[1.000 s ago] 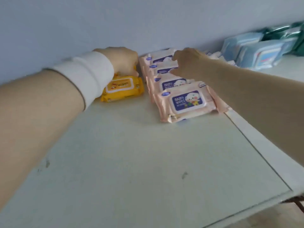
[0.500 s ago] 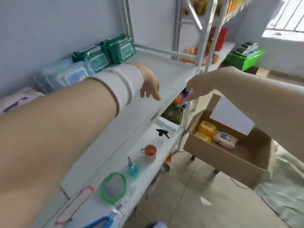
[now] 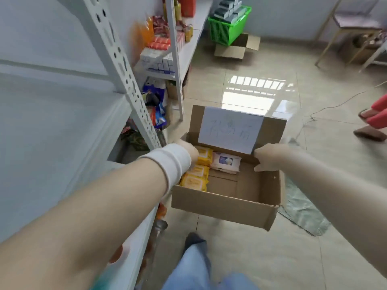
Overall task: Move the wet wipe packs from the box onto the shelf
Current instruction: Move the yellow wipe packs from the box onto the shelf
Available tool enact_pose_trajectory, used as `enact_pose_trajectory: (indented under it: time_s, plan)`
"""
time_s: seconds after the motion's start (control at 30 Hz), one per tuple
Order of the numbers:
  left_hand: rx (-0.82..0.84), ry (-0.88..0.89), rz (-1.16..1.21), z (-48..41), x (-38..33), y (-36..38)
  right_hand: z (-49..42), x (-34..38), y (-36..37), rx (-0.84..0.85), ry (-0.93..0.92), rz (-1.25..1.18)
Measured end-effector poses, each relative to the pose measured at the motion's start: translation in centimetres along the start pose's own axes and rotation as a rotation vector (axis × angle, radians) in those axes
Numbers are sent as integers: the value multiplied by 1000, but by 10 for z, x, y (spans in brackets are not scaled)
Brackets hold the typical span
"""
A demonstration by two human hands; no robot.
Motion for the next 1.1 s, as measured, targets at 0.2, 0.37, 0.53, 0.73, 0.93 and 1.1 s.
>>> enact_pose_trajectory:
  time_s: [0.2, 0.37, 0.53, 0.73, 0.93, 1.1]
  plan:
    - [59, 90, -97, -127, -20, 26, -99, -32, 68, 85, 7, -162]
    - [211, 37, 266, -205, -24, 65, -168, -11, 122, 260, -110, -309]
    - [245, -168, 608, -335, -26, 116, -284, 41, 189, 377, -179, -526]
    - [-56, -511, 1174, -489, -53, 176, -431, 125, 267, 580, -23, -1199]
    - [-203, -724, 1305, -509, -64, 191, -451, 174, 282, 489, 344, -1418]
    - [-124, -751, 1412, -505, -65, 185, -442, 175, 272, 423, 418, -1357]
Point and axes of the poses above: each hand's wrist, its own z-axis away from the middle knuckle, its own y-axis out of the palm, x = y × z, the point moved 2 cm from there along -z, towards the middle knuckle, and after that the axes turned 3 degrees about -y, right-handed, at the moved point
